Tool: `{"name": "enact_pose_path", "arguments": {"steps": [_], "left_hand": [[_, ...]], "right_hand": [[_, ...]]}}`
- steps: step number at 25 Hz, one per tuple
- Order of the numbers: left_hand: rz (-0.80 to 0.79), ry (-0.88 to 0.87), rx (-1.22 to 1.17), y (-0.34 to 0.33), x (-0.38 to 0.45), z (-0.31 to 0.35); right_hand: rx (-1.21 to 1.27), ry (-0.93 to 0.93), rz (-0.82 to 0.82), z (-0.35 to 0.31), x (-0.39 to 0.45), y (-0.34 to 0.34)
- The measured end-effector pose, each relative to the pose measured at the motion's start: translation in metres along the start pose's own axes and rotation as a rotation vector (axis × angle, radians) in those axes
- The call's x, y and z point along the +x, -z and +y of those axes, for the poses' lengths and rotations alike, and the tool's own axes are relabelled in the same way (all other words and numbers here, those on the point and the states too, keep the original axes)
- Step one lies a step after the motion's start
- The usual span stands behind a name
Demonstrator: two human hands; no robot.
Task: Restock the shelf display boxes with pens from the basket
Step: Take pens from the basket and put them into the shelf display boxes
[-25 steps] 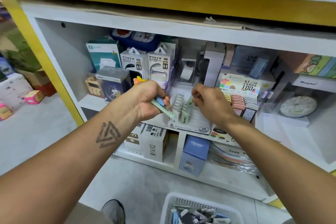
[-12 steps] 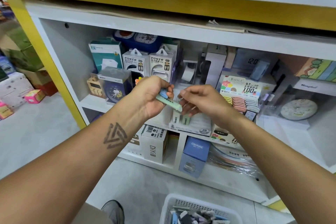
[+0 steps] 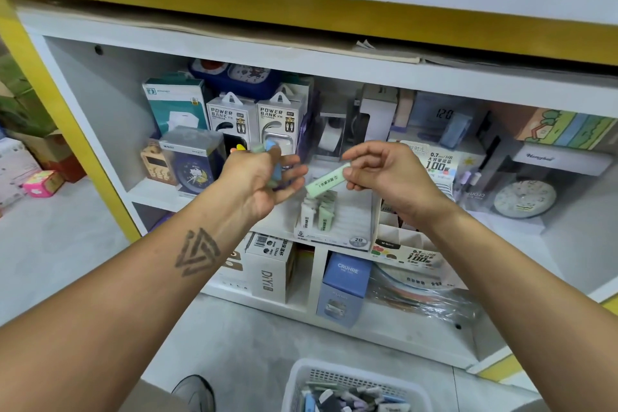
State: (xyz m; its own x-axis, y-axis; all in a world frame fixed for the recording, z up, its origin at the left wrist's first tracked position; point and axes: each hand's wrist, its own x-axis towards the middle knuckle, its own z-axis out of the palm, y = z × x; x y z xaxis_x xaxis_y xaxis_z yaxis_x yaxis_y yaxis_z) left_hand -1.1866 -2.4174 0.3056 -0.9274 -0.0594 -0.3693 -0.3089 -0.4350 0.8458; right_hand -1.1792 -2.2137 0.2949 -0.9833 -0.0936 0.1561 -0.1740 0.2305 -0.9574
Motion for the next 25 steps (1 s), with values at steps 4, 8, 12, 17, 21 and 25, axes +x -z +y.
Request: {"name": "enact_pose_path", "arguments": {"steps": [4, 8, 12, 17, 21, 25], "left_hand": [[0.0, 0.095, -0.003, 0.001, -0.004, 0.001], [-0.034, 0.134, 0.013, 0.002, -0.007, 0.0], [-0.041, 0.141, 0.075, 0.004, -0.007, -0.002], [-0.055, 0.159, 0.116, 0.008, -0.007, -0.002], [-0.117, 0.178, 0.123, 0.006, -0.01, -0.003], [-0.161, 0.204, 0.175, 0.006, -0.01, -0.004]], "right_hand": [[-0.386, 0.158, 0.206, 0.009, 0.01, 0.007], [-0.825, 0.307, 0.144, 0.027, 0.014, -0.007], [-0.806, 0.307, 0.063, 0.037, 0.017, -0.017], [-0.887, 0.341, 0.009, 0.038, 0.017, -0.022], [-0.842, 0.361, 0.023, 0.037, 0.018, -0.024], [-0.874, 0.327, 0.002, 0.04, 0.02, -0.025]]}}
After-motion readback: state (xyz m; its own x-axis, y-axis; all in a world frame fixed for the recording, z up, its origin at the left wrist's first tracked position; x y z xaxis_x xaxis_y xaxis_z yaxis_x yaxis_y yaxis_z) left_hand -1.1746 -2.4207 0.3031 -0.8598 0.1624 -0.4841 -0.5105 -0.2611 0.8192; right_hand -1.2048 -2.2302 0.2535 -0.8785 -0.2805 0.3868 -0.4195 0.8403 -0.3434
